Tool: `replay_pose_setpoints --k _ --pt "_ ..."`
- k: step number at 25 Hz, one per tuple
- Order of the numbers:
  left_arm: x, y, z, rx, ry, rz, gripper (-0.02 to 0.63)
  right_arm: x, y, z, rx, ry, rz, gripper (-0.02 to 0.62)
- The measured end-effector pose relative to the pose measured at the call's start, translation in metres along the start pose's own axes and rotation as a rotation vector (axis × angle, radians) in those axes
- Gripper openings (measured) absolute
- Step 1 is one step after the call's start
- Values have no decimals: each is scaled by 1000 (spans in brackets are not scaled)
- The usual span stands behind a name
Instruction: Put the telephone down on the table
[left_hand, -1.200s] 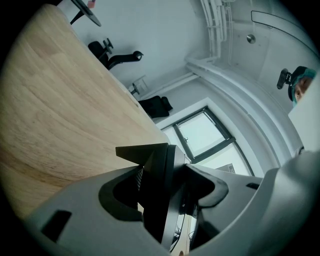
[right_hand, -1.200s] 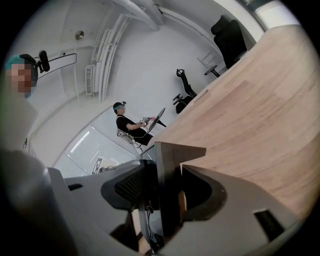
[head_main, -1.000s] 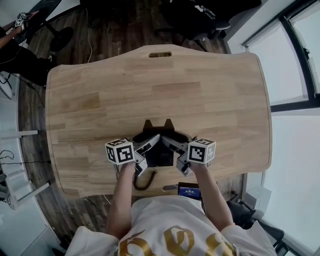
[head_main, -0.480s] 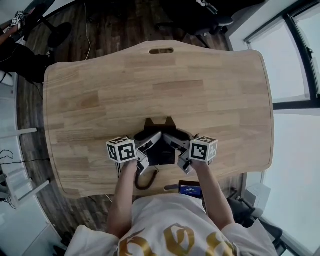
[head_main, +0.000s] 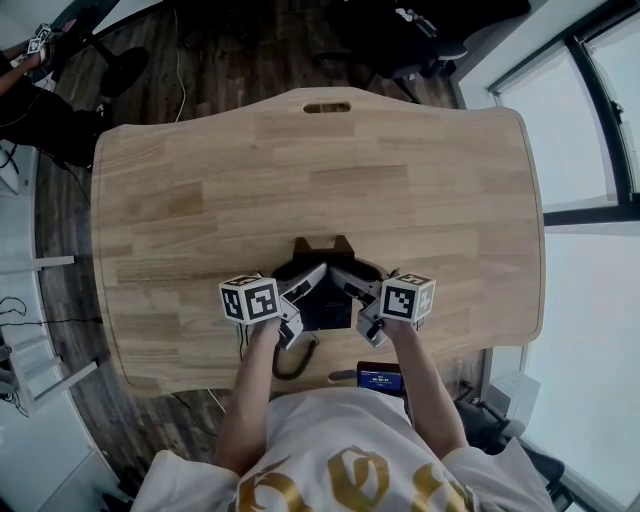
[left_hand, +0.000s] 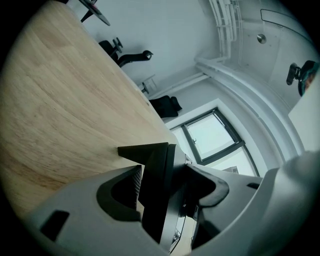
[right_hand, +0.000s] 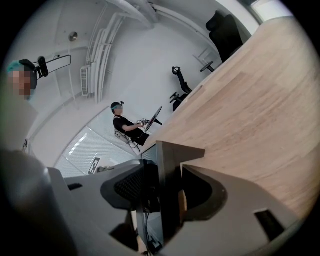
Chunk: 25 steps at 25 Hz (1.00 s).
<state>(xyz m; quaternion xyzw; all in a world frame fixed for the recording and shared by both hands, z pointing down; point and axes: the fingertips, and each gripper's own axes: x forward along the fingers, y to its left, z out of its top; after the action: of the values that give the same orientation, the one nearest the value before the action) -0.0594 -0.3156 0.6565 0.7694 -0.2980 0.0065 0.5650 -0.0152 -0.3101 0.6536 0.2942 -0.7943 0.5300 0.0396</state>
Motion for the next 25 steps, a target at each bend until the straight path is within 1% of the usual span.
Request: replay_pose_setpoints --k 3,6,10,13,17,20,23,25 --pt "-1 1 -1 -9 0 33 263 -2 -1 0 -6 -5 -28 213" --pt "-2 0 1 8 -5 68 282 -4 -1 1 -24 -11 -62 216" --pt "-5 -4 4 11 -24 69 289 -9 1 -3 -68 9 -90 216" --pt "-9 -7 4 19 -41 88 297 -15 4 -7 -89 19 -104 224" --pt "-16 -9 6 52 -62 122 299 -20 8 -6 -92 -7 -120 225" --pt "-26 -6 7 58 -75 141 299 -26 9 -4 -102 -32 -144 225" --pt "-39 -5 13 77 -110 174 299 -33 10 -1 -113 -66 -175 225" --pt "-48 -9 18 105 -142 195 299 -38 14 0 -122 -80 -176 225"
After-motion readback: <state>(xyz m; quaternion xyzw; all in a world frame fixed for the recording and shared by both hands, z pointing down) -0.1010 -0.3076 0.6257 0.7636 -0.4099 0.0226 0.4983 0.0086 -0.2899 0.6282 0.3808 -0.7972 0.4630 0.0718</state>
